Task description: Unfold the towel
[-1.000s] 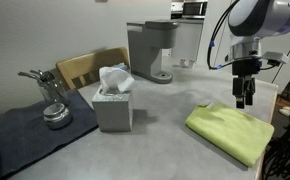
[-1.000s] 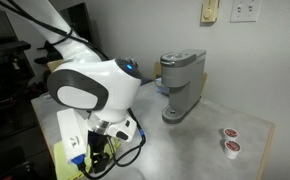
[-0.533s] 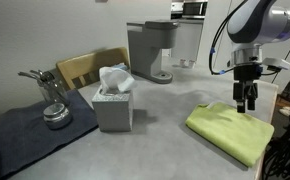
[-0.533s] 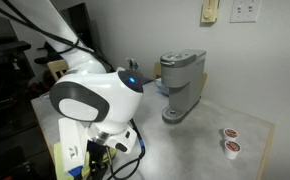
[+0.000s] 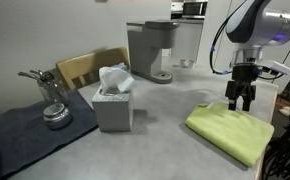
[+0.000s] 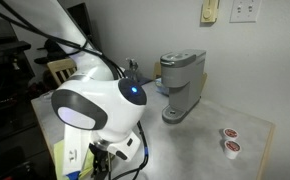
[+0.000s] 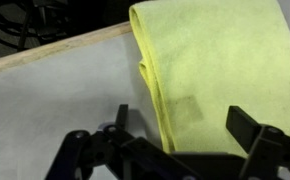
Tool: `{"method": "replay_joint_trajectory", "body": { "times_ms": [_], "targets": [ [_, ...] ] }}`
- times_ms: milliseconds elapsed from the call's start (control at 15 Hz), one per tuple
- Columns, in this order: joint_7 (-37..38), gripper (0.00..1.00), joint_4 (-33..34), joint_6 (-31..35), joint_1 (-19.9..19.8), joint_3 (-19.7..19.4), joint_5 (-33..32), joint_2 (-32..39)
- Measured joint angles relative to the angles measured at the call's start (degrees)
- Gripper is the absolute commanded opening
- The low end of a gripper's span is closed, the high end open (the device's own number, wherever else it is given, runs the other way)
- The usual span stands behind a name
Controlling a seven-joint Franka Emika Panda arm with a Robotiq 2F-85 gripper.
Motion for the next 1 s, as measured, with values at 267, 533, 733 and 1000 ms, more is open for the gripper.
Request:
{"method": "replay_joint_trajectory", "body": {
  "times_ms": [267,533,733,1000],
  "targets": [
    [0.0,0.73,0.2,0.1,-0.2,0.3,1.0,0.1],
    [0.0,0.61,0.3,0.1,-0.2,0.4,1.1,0.2],
    [0.0,0.37,0.4,0.1,-0.2,0.4,1.1,0.2],
    [-0.1,0.09,0.5,0.1,-0.2,0.4,1.1,0.3]
  ]
}}
